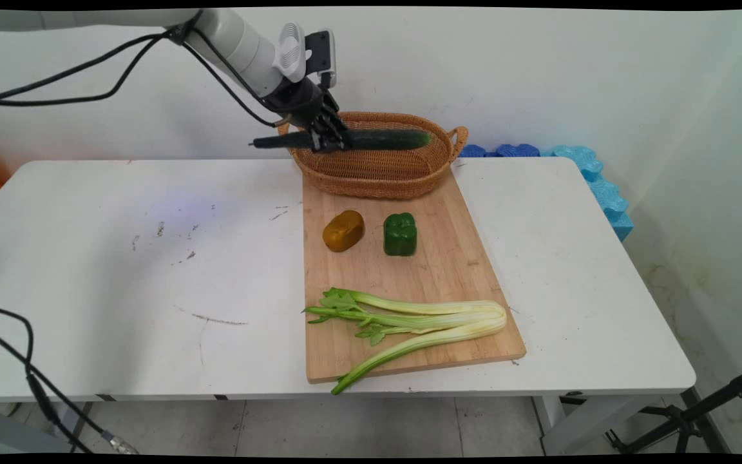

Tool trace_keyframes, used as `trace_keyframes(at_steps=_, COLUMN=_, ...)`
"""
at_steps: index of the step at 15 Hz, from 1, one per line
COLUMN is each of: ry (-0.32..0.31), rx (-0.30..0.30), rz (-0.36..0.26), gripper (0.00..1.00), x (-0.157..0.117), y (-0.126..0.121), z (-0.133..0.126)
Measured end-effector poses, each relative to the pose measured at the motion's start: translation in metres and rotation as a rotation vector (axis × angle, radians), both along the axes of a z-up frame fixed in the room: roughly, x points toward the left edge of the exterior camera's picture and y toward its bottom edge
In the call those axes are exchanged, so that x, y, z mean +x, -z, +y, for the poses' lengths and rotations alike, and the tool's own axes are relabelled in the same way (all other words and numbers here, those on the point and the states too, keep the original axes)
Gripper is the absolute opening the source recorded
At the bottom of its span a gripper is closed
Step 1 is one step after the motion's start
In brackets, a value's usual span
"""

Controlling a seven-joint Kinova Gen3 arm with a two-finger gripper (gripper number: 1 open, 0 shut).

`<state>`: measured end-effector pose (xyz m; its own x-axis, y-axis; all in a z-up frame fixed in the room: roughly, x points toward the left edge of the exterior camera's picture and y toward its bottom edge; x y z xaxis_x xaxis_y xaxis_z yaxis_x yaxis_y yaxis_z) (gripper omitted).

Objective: Place the picked object in the vegetable basket

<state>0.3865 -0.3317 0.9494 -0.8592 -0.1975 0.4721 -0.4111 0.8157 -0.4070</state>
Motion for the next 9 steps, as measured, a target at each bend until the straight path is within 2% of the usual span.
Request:
trace_keyframes(at_steps=5, ry=0.027, rx=-0.012, rz=-0.059, gripper=0.0, x=0.017, y=0.017, z=-0.034)
trace_keyframes(at_steps=9, ry=0.047, rx=-0.006, rz=-0.068, gripper=0.0, x=0.019, y=0.033, z=-0.05)
